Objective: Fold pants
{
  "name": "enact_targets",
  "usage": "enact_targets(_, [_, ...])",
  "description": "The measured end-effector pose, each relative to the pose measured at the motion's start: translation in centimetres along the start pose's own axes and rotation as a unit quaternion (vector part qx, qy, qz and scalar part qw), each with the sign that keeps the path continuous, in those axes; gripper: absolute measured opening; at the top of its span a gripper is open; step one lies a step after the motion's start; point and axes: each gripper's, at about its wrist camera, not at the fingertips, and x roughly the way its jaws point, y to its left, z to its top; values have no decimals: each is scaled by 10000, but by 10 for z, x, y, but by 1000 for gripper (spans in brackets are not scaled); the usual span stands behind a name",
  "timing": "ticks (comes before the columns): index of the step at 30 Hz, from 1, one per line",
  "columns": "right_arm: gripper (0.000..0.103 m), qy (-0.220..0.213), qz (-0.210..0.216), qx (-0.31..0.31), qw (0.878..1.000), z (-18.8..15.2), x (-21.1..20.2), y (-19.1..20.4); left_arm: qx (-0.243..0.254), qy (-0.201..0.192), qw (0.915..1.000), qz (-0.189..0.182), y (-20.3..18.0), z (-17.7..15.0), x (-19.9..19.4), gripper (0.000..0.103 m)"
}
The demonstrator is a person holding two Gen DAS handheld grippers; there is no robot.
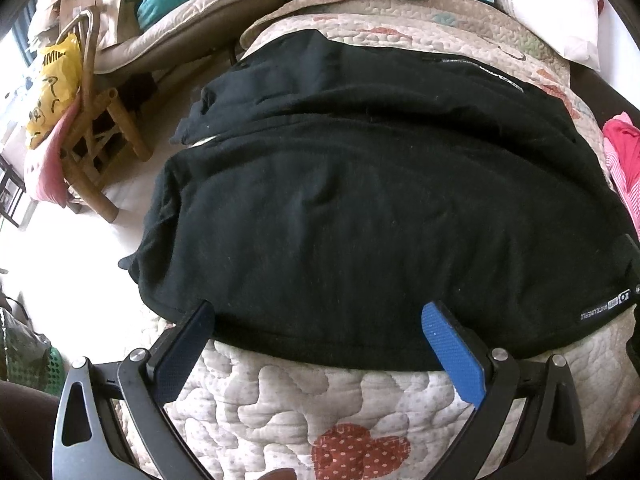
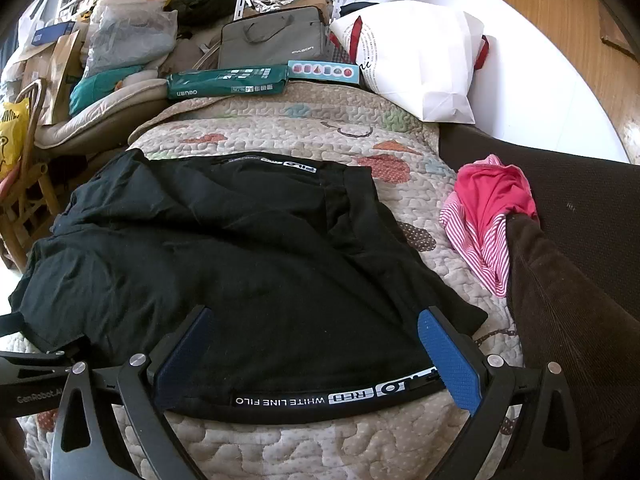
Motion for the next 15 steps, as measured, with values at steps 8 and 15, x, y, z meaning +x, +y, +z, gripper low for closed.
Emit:
enact_targets(8, [103,8,2,-14,10000,0,0,1,-179,74,9998,-108,4,-1,2,103])
enact_targets(15, [103,6,8,-15,10000,0,0,1,-105,51,9998,-175,5,-3,4,103])
